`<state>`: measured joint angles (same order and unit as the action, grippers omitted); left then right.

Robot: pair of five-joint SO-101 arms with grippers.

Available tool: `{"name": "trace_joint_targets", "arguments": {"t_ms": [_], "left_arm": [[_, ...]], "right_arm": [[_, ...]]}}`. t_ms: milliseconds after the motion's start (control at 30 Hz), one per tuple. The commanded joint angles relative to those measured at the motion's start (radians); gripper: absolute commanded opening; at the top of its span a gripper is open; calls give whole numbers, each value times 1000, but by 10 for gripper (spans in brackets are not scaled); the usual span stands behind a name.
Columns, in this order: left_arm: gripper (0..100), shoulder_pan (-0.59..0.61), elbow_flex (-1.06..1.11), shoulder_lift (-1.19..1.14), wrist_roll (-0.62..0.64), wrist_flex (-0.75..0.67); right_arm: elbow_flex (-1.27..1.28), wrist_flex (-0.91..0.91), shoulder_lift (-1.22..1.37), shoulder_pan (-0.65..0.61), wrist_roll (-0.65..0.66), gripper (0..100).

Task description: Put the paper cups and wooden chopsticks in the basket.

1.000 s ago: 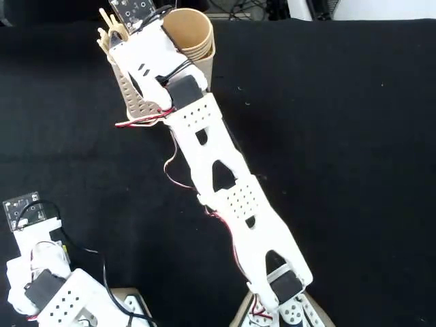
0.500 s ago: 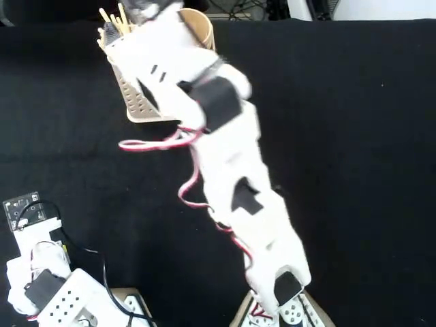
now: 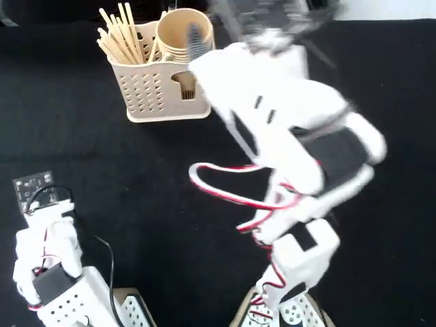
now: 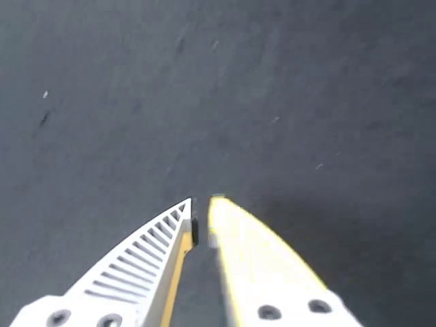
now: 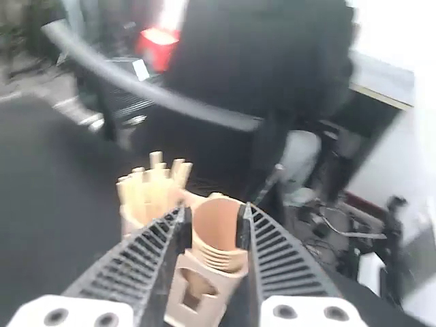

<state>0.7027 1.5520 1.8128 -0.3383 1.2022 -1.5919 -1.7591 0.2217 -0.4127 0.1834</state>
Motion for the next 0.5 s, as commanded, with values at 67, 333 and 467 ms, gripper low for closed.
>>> {"name": "trace_joint_targets", "arguments": {"t_ms": [67,333,467], "left_arm": [[31,-191,-85,8,97,-28],[36,-412,-25,6,183,-26],[33,-472,94,8,161,-83]], "right_arm": [[222,-9,-182,153,-38,15],[981,3,-680,201,-38,12],[1501,160,-955,201,-38,12]]}}
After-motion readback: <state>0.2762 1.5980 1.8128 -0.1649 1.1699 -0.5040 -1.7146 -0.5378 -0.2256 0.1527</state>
